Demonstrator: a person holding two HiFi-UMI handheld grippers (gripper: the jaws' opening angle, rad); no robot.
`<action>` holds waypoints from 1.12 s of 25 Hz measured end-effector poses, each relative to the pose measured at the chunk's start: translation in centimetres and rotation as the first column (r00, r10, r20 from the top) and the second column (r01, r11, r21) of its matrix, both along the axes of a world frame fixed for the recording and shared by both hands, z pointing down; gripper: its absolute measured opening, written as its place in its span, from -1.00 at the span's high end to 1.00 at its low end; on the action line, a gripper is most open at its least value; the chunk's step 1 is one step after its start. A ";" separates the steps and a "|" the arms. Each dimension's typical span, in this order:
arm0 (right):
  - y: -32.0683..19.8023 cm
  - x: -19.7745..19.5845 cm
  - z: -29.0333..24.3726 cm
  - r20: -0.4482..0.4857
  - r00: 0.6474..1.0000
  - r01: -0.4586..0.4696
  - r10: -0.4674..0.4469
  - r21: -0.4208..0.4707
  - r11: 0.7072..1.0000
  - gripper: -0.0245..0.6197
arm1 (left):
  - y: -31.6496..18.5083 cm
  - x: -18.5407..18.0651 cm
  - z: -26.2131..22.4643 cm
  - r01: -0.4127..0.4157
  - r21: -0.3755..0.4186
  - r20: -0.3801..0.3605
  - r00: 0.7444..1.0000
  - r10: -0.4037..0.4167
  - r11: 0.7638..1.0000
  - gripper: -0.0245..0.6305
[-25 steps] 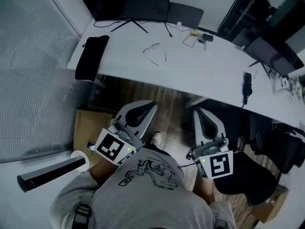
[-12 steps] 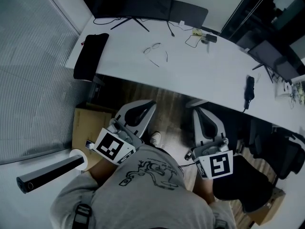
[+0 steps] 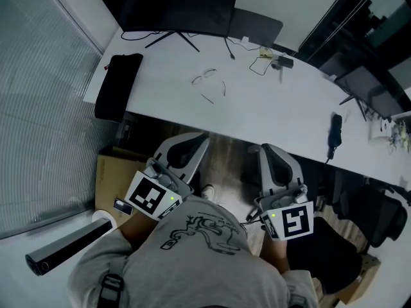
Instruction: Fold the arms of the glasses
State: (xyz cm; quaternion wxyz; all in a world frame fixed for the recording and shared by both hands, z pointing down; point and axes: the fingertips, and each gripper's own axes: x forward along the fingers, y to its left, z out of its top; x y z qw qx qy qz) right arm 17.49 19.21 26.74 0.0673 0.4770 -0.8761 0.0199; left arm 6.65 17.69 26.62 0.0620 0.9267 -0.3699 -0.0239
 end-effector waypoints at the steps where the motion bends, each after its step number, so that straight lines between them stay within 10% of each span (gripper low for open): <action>1: -0.8 -0.1 0.0 0.001 1.000 -0.001 0.001 0.000 1.000 0.90 | -0.8 -0.2 0.0 0.000 0.001 -0.001 1.000 0.000 1.000 0.86; 28: -22.5 -9.7 0.4 -0.043 0.999 0.001 -0.002 -0.022 1.000 0.90 | -22.6 -9.0 0.8 -0.033 -0.009 -0.011 0.999 0.033 0.999 0.86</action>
